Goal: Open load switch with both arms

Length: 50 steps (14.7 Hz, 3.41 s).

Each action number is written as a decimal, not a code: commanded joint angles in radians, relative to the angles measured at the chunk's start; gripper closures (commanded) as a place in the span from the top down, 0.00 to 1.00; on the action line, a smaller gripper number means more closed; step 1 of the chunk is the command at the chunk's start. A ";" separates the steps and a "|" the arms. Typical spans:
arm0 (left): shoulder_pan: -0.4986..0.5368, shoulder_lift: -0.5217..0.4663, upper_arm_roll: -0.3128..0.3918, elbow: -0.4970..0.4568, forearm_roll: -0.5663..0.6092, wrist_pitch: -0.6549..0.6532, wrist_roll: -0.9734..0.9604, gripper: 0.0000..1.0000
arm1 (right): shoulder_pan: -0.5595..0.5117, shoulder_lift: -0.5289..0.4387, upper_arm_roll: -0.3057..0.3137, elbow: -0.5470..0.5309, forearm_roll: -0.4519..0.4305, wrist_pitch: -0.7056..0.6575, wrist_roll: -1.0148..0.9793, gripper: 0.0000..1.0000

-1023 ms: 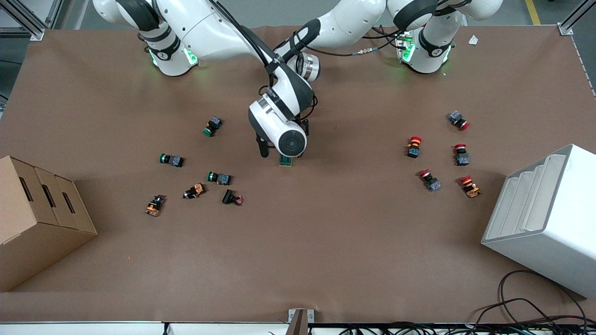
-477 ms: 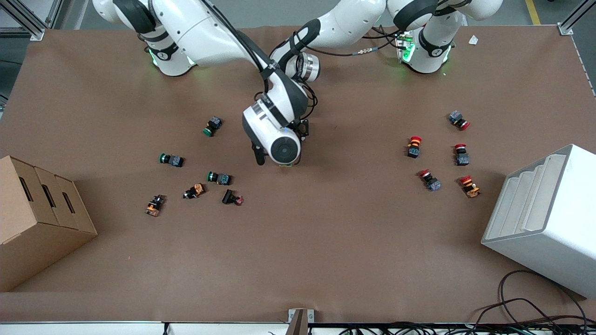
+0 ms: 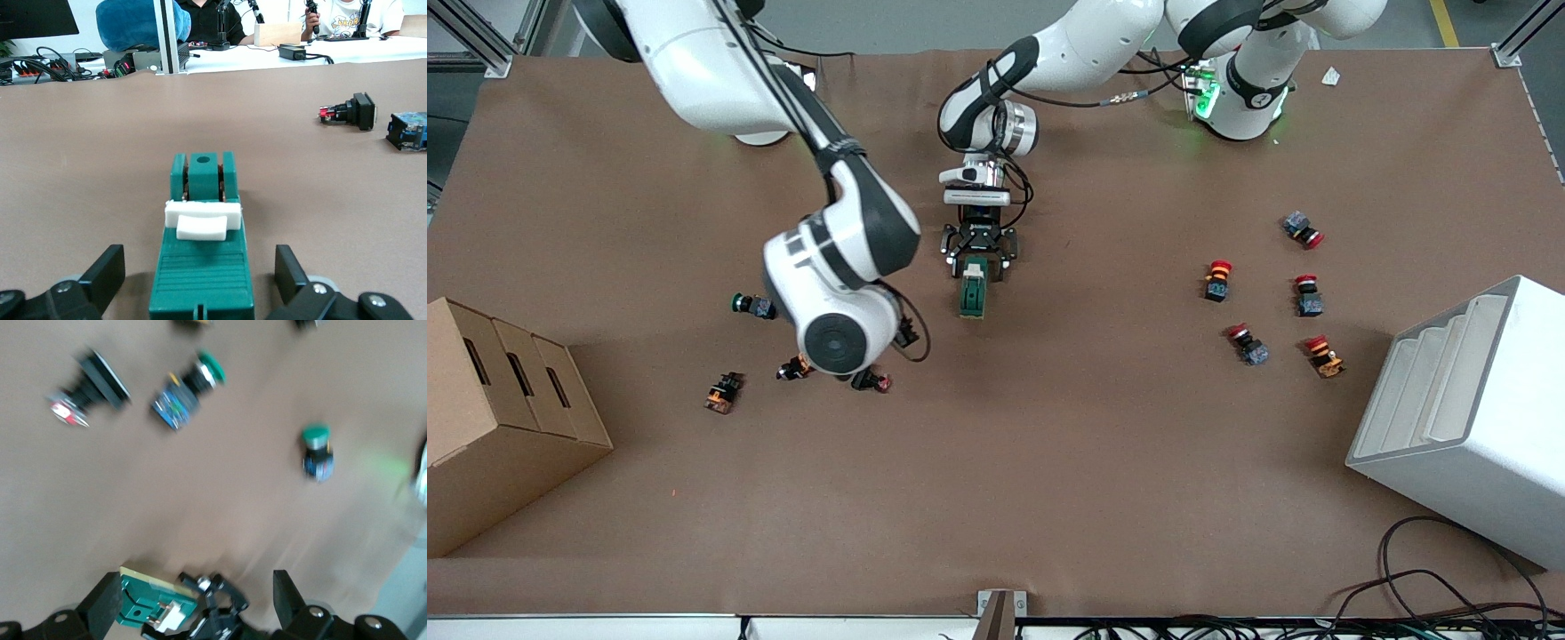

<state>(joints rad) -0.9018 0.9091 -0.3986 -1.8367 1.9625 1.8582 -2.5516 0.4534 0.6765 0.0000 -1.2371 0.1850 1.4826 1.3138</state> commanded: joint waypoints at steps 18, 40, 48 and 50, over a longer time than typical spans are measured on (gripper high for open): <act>0.492 -0.255 -0.460 0.228 -0.792 0.044 0.842 0.99 | -0.516 -0.482 0.018 -0.341 -0.211 0.150 -1.307 1.00; 0.999 -0.728 -0.141 0.429 -1.811 -0.226 2.216 1.00 | -0.507 -0.555 0.006 -0.234 -0.183 -0.056 -1.285 1.00; 0.856 -0.921 0.264 0.315 -1.952 -0.353 2.493 1.00 | -0.464 -0.626 -0.034 -0.263 -0.194 -0.059 -1.288 1.00; 0.857 -0.970 0.290 0.269 -1.950 -0.369 2.495 1.00 | -0.463 -0.643 -0.035 -0.265 -0.194 -0.068 -1.286 1.00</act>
<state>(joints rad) -0.0315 0.0180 -0.1383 -1.4879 0.0255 1.4977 -0.0622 -0.0199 0.0841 -0.0243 -1.4608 -0.0159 1.4160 0.0151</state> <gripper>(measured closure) 0.000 0.000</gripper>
